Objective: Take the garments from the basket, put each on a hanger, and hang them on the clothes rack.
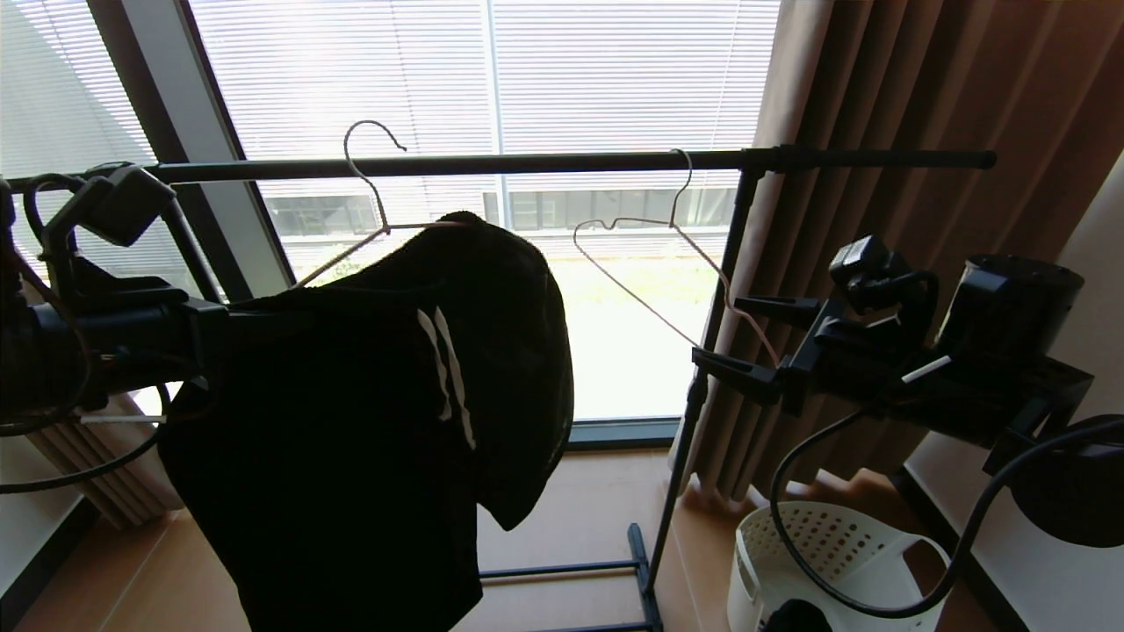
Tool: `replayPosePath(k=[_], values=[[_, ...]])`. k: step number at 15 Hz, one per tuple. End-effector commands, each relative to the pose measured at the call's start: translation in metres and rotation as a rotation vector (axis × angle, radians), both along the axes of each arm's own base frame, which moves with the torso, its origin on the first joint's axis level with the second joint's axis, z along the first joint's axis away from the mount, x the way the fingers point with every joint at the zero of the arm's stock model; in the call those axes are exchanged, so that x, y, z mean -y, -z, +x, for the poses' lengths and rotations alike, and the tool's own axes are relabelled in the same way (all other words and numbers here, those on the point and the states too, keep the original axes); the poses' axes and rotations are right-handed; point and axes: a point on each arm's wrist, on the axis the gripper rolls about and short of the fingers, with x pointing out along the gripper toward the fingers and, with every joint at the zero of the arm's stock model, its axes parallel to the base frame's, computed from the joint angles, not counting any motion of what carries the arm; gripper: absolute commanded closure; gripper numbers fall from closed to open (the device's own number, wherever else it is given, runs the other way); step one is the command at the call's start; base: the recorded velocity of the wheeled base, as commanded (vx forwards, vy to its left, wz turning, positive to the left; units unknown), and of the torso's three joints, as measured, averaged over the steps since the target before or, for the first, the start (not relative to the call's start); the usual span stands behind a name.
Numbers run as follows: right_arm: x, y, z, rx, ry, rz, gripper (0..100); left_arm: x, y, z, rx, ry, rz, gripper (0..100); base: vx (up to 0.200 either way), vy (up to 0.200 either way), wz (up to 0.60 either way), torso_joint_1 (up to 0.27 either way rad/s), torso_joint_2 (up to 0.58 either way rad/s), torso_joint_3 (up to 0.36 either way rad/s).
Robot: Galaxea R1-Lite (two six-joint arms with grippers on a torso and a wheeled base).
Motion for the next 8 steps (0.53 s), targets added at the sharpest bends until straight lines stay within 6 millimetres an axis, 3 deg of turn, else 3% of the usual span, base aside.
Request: replayPosePath(k=[1,8], values=[[-0.001,-0.001,0.002,0.006,-0.001,0.0,0,0.0,0.012,0.015,-0.034,0.0,0.001,100,0.0,0.0,0.0,0.0,0.0,0.0],[-0.001,0.001,0.004,0.001,0.002,-0.002,0,0.001,0.028,0.062,0.025,-0.066,0.01,100,0.0,0.0,0.0,0.0,0.0,0.0]])
